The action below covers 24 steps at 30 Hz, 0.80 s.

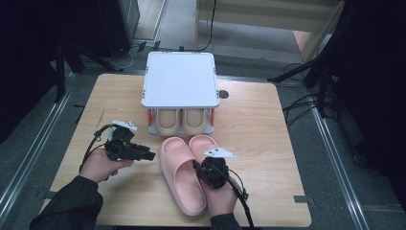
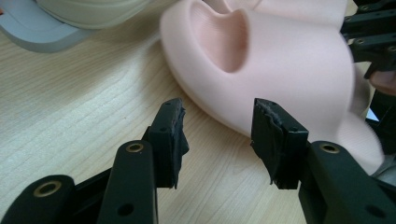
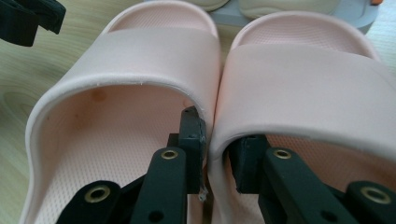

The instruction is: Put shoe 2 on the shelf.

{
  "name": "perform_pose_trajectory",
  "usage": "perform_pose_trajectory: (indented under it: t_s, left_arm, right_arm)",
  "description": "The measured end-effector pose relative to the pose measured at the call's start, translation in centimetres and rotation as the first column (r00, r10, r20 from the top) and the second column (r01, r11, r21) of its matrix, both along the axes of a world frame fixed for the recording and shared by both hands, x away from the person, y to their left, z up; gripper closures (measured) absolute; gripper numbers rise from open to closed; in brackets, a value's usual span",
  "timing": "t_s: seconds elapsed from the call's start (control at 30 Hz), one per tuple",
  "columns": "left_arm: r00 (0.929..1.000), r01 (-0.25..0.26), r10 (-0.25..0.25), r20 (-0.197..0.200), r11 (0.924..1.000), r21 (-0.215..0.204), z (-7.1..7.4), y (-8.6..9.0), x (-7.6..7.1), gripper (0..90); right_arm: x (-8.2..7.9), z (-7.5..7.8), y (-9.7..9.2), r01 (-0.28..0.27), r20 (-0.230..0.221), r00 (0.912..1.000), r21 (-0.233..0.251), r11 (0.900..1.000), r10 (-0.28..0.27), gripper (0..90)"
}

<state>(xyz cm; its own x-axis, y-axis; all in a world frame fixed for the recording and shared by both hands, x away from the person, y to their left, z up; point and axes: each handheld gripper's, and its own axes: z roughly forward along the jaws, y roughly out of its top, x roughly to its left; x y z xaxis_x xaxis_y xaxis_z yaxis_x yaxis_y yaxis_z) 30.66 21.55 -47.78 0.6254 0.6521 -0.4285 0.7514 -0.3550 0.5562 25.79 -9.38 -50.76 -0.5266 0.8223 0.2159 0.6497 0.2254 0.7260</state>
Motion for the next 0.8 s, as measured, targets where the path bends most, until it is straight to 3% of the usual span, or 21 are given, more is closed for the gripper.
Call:
perform_pose_trajectory:
  t_s: [0.13, 0.27, 0.33, 0.43, 0.5, 0.57, 0.6, 0.67, 0.7, 0.73, 0.8]
  left_arm:
    - [0.9999, -0.005, 0.005, 0.012, 1.0, 0.001, 0.1, 0.2, 0.0, 53.6]
    - [0.9998, -0.014, 0.014, 0.016, 0.9999, -0.005, 0.2, 0.5, 0.0, 53.6]
    - [0.9997, -0.018, 0.018, 0.019, 0.9998, -0.01, 0.3, 0.8, 0.0, 53.6]
    - [0.999, -0.034, 0.034, 0.028, 0.9993, -0.014, 0.5, 1.3, 0.0, 53.3]
    - [0.9986, -0.045, 0.045, 0.027, 0.9988, -0.017, 0.7, 1.8, 0.0, 52.8]
    - [0.9971, -0.066, 0.067, 0.036, 0.9976, -0.021, 0.7, 2.4, 0.0, 52.5]
    - [0.997, -0.071, 0.071, 0.031, 0.9972, -0.025, 0.8, 2.6, 0.0, 52.0]
    - [0.9949, -0.092, 0.093, 0.039, 0.9954, -0.027, 0.8, 3.2, 0.0, 51.5]
    - [0.9941, -0.098, 0.099, 0.043, 0.9947, -0.03, 0.9, 3.6, 0.1, 51.1]
    - [0.993, -0.107, 0.108, 0.047, 0.9937, -0.035, 0.9, 3.8, 0.0, 50.7]
    - [0.991, -0.122, 0.123, 0.052, 0.9919, -0.037, 1.0, 4.3, 0.0, 50.3]
  right_arm:
    - [-0.1, 0.6, -1.5, -0.06, 0.007, 0.9982, 0.041, 0.9973, 0.06, 78.3]
    - [-0.1, 1.6, -2.5, -0.137, 0.013, 0.9905, 0.043, 0.9896, 0.137, 78.4]
    - [0.0, 2.1, -2.8, -0.192, 0.016, 0.9814, 0.043, 0.9804, 0.192, 78.3]
    - [0.0, 2.8, -2.7, -0.289, 0.038, 0.9569, 0.019, 0.9572, 0.288, 78.3]
    - [0.0, 3.2, -2.5, -0.373, 0.056, 0.9262, -0.002, 0.9277, 0.373, 78.2]
    - [0.1, 3.7, -2.1, -0.469, 0.052, 0.8816, -0.017, 0.8831, 0.469, 78.1]
    - [0.2, 4.0, -1.8, -0.519, 0.044, 0.8535, -0.02, 0.8546, 0.519, 78.1]
    - [0.5, 4.3, -1.4, -0.57, 0.033, 0.8209, -0.016, 0.8215, 0.57, 78.0]
    - [0.9, 4.5, -1.2, -0.6, 0.023, 0.7998, -0.007, 0.8001, 0.6, 78.0]
    - [1.3, 4.6, -0.9, -0.621, 0.017, 0.784, 0.008, 0.784, 0.621, 78.0]
    - [1.8, 4.8, -0.6, -0.648, 0.012, 0.7614, 0.029, 0.7609, 0.648, 77.9]
